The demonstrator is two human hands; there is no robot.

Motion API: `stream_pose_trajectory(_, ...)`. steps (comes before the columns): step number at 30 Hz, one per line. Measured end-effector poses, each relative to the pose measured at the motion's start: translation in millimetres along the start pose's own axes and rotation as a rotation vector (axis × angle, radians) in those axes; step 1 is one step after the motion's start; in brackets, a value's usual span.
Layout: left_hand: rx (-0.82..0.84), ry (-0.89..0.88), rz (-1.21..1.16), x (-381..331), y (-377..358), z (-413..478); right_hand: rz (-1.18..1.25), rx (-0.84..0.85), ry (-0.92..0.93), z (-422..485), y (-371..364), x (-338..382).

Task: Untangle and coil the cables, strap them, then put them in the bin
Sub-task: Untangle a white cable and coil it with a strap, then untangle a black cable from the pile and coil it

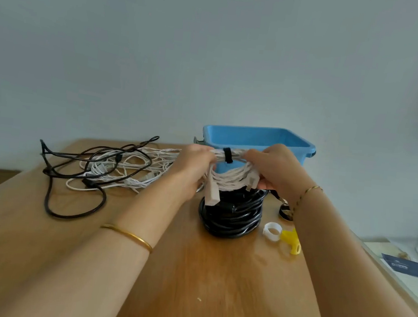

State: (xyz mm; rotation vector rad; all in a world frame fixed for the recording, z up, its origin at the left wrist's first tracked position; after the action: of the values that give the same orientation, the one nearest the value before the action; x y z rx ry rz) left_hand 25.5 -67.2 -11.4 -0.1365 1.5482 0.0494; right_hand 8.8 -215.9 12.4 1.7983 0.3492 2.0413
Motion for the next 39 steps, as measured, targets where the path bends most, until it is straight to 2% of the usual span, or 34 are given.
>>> stream_pose_trajectory(3,-0.012,-0.026,0.305,10.5,0.7,3.6,-0.201,-0.094,0.01,4.4,-0.1,-4.7)
stream_pose_trajectory(9,0.033,-0.039,0.325,22.5,13.5,8.7,-0.637,-0.132,0.084,4.5,-3.8,3.1)
stream_pose_trajectory(14,-0.156,-0.08,0.391,23.3,56.2,11.9,-0.826,-0.26,0.145,-4.7,-7.7,23.2)
stream_pose_trajectory(16,-0.266,-0.112,0.511,25.7,84.5,14.7,-0.785,-0.3,0.254,-10.0,-18.9,37.1)
stream_pose_trajectory(19,-0.381,-0.114,0.787,30.8,123.5,16.4,-0.727,-0.189,0.38,-12.3,-51.2,53.0)
stream_pose_trajectory(24,-0.37,-0.111,1.144,41.8,160.7,19.6,-0.688,-0.005,0.48,-8.6,-107.6,54.8)
stream_pose_trajectory(26,-0.335,-0.049,1.281,47.3,168.7,24.7,-0.646,0.068,0.477,-2.7,-123.2,52.7)
stream_pose_trajectory(29,-0.226,0.062,1.419,57.0,180.0,29.0,-0.65,0.234,0.431,6.9,-151.4,45.7)
stream_pose_trajectory(32,-0.257,0.002,1.463,61.0,188.6,28.8,-0.601,0.372,0.346,9.7,-181.5,34.4)
stream_pose_trajectory(34,-0.33,-0.086,1.432,59.7,194.7,27.5,-0.499,0.425,0.264,10.0,-196.6,27.9)
stream_pose_trajectory(36,-0.383,-0.136,1.301,57.2,204.0,28.2,-0.385,0.449,0.186,10.5,-207.5,27.5)
stream_pose_trajectory(39,-0.335,-0.113,1.317,55.5,218.1,29.8,-0.132,0.472,0.025,11.5,-216.2,30.4)
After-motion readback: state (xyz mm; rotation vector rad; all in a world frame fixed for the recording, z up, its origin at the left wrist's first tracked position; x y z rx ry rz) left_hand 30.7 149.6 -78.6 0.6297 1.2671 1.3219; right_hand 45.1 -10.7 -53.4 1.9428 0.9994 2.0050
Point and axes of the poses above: each hand's wrist, its own z-axis towards the middle knuckle, its own y-axis out of the back of the hand, x = y × z, the point moved 1 cm from there along z, towards the middle knuckle, and after that the axes turned 1 degree about y, right-handed, at the moved point
